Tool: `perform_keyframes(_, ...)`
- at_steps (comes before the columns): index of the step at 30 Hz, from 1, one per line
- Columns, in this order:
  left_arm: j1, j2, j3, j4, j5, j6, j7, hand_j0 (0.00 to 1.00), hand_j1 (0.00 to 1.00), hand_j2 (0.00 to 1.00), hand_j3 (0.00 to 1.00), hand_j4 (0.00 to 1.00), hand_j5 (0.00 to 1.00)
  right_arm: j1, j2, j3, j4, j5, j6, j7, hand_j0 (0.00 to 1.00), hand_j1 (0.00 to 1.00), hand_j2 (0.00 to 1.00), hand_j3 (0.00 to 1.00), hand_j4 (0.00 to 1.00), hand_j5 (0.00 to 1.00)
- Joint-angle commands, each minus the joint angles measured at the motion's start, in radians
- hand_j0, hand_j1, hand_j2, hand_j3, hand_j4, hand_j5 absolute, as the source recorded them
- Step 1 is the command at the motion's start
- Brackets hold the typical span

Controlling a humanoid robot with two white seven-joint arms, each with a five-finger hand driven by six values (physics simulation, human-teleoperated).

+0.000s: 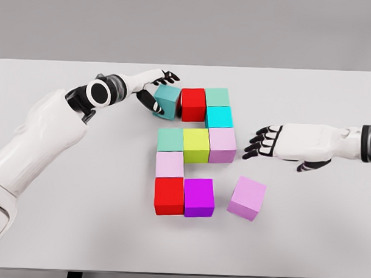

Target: Assemble the squares on the desktop into the number 2

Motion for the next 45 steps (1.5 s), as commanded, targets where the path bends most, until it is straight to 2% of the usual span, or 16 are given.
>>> perform_keyframes(1, 0.0, -0.001, 0.001, 0.0, 0.001, -0.001, 0.004, 0.91, 0.91, 0.91, 0.91, 0.91, 0.91, 0.002, -0.055, -0.021, 0.0, -0.012, 0.003, 0.0, 1.0, 1.0, 1.0, 1.0, 1.0, 1.0)
perform_keyframes(7, 0.0, 0.002, 0.001, -0.002, 0.004, -0.016, 0.004, 0.91, 0.91, 0.91, 0.91, 0.91, 0.91, 0.09, -0.11, -0.015, -0.004, -0.005, 0.003, 0.0, 1.0, 1.0, 1.0, 1.0, 1.0, 1.0)
perform_keyframes(10, -0.002, 0.033, 0.001, -0.008, 0.03, -0.044, 0.004, 0.98, 0.98, 0.98, 0.98, 0.98, 0.98, 0.1, -0.152, -0.018, -0.004, 0.004, 0.003, 0.0, 1.0, 1.0, 1.0, 1.0, 1.0, 1.0)
perform_keyframes(12, -0.003, 0.096, 0.001, -0.028, 0.064, -0.12, 0.004, 1.0, 1.0, 1.0, 1.0, 1.0, 1.0, 0.126, -0.152, -0.019, -0.004, 0.031, 0.003, 0.0, 1.0, 1.0, 1.0, 1.0, 1.0, 1.0)
perform_keyframes(14, -0.02, 0.223, 0.001, -0.048, 0.119, -0.243, 0.001, 1.0, 1.0, 1.0, 1.0, 1.0, 1.0, 0.144, -0.142, -0.018, -0.004, 0.064, 0.003, 0.0, 1.0, 1.0, 1.0, 1.0, 1.0, 1.0)
perform_keyframes(16, -0.028, 0.306, 0.001, -0.057, 0.121, -0.334, -0.004, 1.0, 1.0, 1.0, 1.0, 1.0, 1.0, 0.164, -0.139, -0.018, -0.004, 0.087, 0.003, 0.0, 1.0, 1.0, 1.0, 1.0, 1.0, 1.0)
perform_keyframes(18, -0.023, 0.355, -0.005, -0.051, 0.124, -0.346, -0.007, 1.0, 1.0, 1.0, 1.0, 1.0, 1.0, 0.169, -0.138, -0.015, -0.006, 0.087, 0.003, 0.0, 1.0, 1.0, 1.0, 1.0, 1.0, 1.0)
perform_keyframes(20, -0.023, 0.407, -0.062, -0.063, 0.119, -0.398, -0.007, 1.0, 1.0, 1.0, 1.0, 1.0, 1.0, 0.17, -0.133, -0.015, -0.006, 0.087, 0.003, 0.0, 1.0, 1.0, 1.0, 1.0, 1.0, 1.0)
perform_keyframes(22, -0.023, 0.504, -0.127, -0.069, 0.098, -0.721, -0.007, 1.0, 1.0, 1.0, 1.0, 1.0, 1.0, 0.17, -0.125, -0.011, -0.006, 0.087, 0.003, 0.0, 1.0, 1.0, 1.0, 1.0, 1.0, 1.0)
perform_keyframes(23, -0.025, 0.528, -0.128, -0.068, 0.075, -0.812, -0.007, 1.0, 1.0, 1.0, 1.0, 1.0, 1.0, 0.17, -0.121, -0.011, -0.006, 0.087, 0.003, 0.0, 1.0, 1.0, 1.0, 1.0, 1.0, 1.0)
perform_keyframes(24, -0.025, 0.552, -0.128, -0.065, 0.007, -0.836, -0.005, 1.0, 1.0, 1.0, 1.0, 1.0, 1.0, 0.169, -0.11, -0.01, -0.006, 0.087, 0.003, 0.0, 1.0, 1.0, 1.0, 1.0, 1.0, 1.0)
perform_keyframes(31, -0.021, 0.538, -0.157, -0.061, -0.026, -0.836, -0.011, 1.0, 1.0, 1.0, 1.0, 1.0, 1.0, 0.169, -0.084, -0.008, -0.006, 0.087, 0.003, 0.0, 1.0, 1.0, 1.0, 1.0, 1.0, 1.0)
perform_keyframes(34, -0.023, 0.498, -0.157, -0.058, -0.043, -0.836, -0.013, 1.0, 1.0, 1.0, 1.0, 1.0, 1.0, 0.167, -0.075, -0.008, -0.006, 0.087, 0.003, 0.0, 1.0, 1.0, 1.0, 1.0, 1.0, 1.0)
perform_keyframes(35, -0.025, 0.454, -0.157, -0.028, -0.075, -0.836, -0.013, 1.0, 1.0, 1.0, 1.0, 1.0, 1.0, 0.166, -0.07, -0.008, -0.006, 0.087, 0.003, 0.0, 1.0, 1.0, 1.0, 1.0, 1.0, 1.0)
perform_keyframes(37, -0.025, 0.418, -0.159, -0.017, -0.109, -0.836, -0.013, 1.0, 1.0, 1.0, 1.0, 1.0, 1.0, 0.164, -0.066, -0.008, -0.006, 0.087, 0.003, 0.0, 1.0, 1.0, 1.0, 1.0, 1.0, 1.0)
perform_keyframes(45, -0.025, 0.371, -0.16, -0.018, -0.123, -0.836, -0.013, 1.0, 1.0, 1.0, 1.0, 1.0, 1.0, 0.155, -0.043, -0.01, -0.006, 0.084, 0.003, 0.0, 1.0, 1.0, 1.0, 1.0, 1.0, 1.0)
